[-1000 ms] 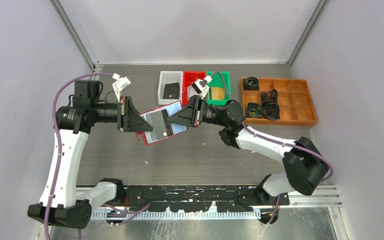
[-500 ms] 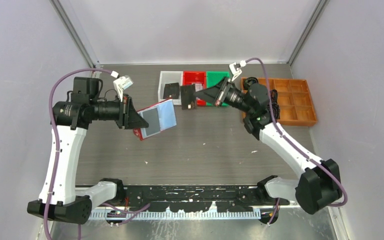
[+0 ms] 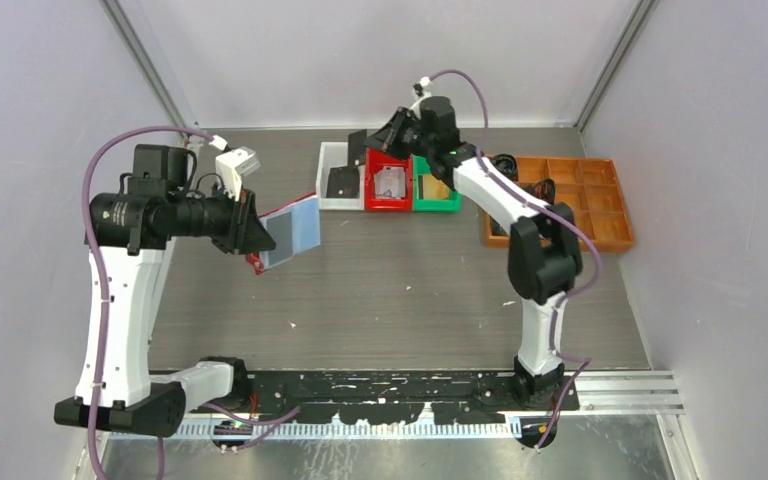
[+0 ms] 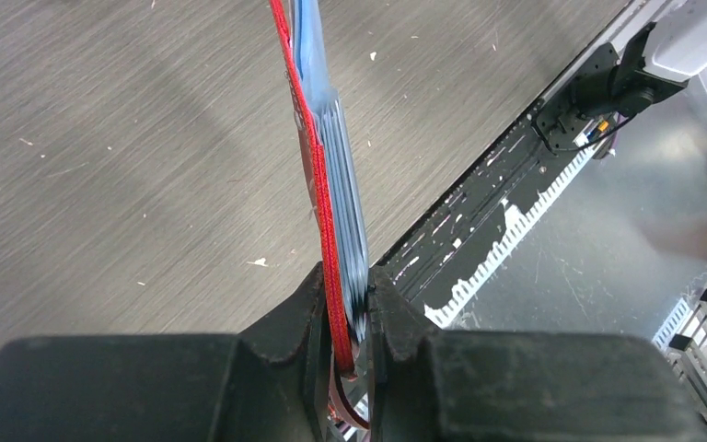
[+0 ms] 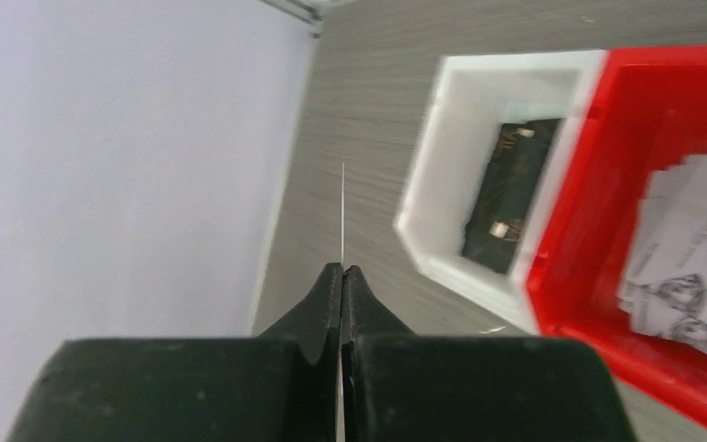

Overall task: Take the credit cards out of the card holder
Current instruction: Place the credit card in the storage box.

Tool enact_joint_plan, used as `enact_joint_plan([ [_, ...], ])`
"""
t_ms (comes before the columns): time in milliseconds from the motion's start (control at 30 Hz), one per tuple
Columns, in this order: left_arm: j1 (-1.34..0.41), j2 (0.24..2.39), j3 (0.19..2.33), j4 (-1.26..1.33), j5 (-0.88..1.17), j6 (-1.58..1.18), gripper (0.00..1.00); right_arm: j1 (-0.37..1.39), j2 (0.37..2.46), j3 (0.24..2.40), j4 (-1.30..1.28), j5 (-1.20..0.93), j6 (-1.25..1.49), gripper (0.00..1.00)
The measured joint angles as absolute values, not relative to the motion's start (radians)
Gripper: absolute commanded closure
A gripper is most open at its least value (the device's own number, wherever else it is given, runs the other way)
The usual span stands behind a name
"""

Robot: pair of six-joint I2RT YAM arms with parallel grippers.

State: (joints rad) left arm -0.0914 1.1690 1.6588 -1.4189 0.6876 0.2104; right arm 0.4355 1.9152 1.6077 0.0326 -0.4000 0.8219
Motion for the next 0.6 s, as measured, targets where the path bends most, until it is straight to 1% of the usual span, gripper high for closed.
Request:
enact_joint_plan([
  [233, -0.091, 1.167, 1.666, -1.448, 0.688, 0.21, 1.0, 0.474, 2.316, 2.054, -0.156, -0.278, 0.757, 0.99],
  [367, -0.091, 1.166, 1.663, -1.452, 0.69, 0.21, 1.0, 0.487, 2.465, 2.203, -0.236, -0.241, 0.75, 0.99],
  [533, -0.091, 1.158, 1.644, -1.452, 0.696, 0.21, 1.0, 0.508, 2.555, 2.286, -0.286, -0.215, 0.748, 0.99],
  [600, -0.091, 1.158, 1.639, -1.451, 0.7, 0.21, 1.0, 0.515, 2.567, 2.301, -0.291, -0.209, 0.747, 0.86],
])
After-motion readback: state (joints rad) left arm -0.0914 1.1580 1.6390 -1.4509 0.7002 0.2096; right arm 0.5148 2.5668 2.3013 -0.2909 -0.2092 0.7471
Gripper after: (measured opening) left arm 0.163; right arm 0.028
